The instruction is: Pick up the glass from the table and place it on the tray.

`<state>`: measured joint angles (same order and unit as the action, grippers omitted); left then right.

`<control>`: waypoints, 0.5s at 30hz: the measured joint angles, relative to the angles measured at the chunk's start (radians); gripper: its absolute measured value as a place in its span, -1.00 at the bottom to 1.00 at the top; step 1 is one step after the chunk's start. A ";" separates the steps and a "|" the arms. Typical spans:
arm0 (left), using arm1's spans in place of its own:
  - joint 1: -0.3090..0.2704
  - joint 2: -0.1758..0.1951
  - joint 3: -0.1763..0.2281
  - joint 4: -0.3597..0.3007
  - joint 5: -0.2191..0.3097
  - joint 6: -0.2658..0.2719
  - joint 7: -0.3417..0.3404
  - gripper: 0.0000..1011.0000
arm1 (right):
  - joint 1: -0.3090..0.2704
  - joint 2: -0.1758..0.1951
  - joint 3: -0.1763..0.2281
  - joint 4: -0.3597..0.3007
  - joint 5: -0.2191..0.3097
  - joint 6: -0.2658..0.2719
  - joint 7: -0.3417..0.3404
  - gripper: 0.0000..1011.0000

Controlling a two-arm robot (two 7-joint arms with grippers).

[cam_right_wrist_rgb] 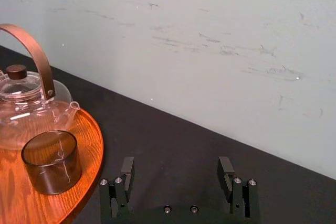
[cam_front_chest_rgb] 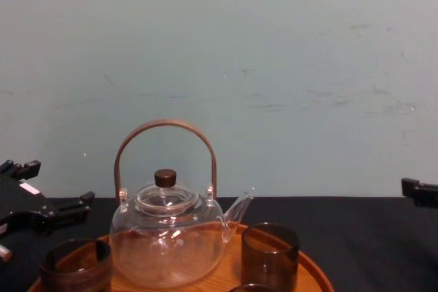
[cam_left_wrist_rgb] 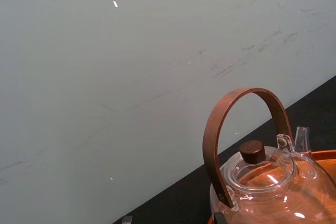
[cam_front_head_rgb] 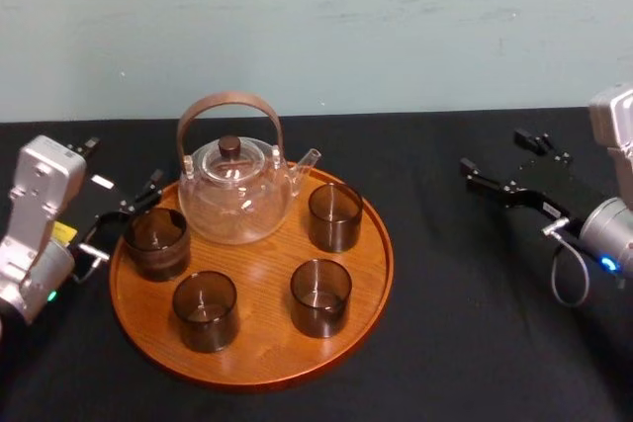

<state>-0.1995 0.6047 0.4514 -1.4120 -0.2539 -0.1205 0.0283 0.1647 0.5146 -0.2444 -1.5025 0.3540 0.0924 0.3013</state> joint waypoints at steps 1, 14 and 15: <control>0.000 0.000 0.000 0.000 0.000 0.000 0.000 0.98 | 0.000 -0.009 -0.001 0.008 -0.008 -0.011 -0.002 0.98; 0.000 0.000 0.000 0.000 0.000 0.000 0.000 0.98 | 0.005 -0.062 -0.001 0.064 -0.054 -0.062 0.002 0.98; 0.000 0.000 0.000 0.000 0.000 0.000 0.000 0.98 | 0.005 -0.064 0.000 0.066 -0.056 -0.062 0.003 0.98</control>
<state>-0.1995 0.6047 0.4514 -1.4120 -0.2539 -0.1205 0.0283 0.1699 0.4503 -0.2443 -1.4369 0.2982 0.0306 0.3044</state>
